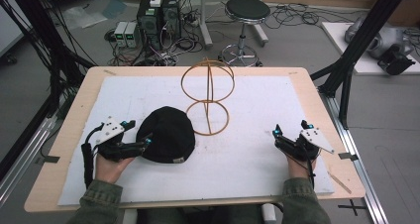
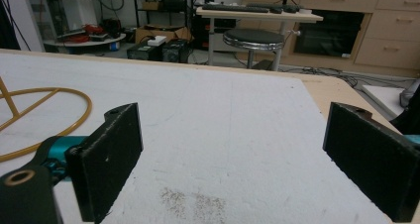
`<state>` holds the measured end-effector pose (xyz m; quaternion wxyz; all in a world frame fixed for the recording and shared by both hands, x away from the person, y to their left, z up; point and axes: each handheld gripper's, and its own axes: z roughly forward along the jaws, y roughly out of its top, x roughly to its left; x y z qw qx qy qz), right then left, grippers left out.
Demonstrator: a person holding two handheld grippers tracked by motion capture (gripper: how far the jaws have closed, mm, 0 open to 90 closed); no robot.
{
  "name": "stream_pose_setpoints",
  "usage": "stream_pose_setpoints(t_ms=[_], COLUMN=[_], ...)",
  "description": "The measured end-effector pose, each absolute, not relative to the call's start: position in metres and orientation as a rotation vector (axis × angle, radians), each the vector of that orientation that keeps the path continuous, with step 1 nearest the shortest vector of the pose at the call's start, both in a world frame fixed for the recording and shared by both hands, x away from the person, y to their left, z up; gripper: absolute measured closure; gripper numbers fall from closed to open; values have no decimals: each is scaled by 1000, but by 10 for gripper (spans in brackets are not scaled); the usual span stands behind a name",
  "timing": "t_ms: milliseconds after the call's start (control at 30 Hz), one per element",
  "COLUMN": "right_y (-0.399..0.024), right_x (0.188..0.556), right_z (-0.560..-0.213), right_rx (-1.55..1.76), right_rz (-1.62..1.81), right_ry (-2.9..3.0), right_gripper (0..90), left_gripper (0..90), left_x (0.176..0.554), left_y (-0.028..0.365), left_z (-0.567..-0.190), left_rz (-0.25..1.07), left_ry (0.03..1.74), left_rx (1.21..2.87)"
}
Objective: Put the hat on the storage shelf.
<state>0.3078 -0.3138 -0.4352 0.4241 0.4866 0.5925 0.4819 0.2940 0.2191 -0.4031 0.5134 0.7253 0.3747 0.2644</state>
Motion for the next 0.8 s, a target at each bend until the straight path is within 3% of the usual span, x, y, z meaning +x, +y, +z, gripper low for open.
stream_pose_setpoints(t_ms=[600, 800], right_y=[-317, -318], right_x=[306, 306], right_z=[-436, -436], right_rx=[1234, 1232], right_rz=[1230, 1237], right_ry=[1469, 1468], right_gripper=[76, 76], left_gripper=[256, 287], left_x=[305, 305], left_y=[195, 195], left_z=[-418, -419], left_rz=[572, 553], left_ry=[864, 881], left_rx=[1926, 1916])
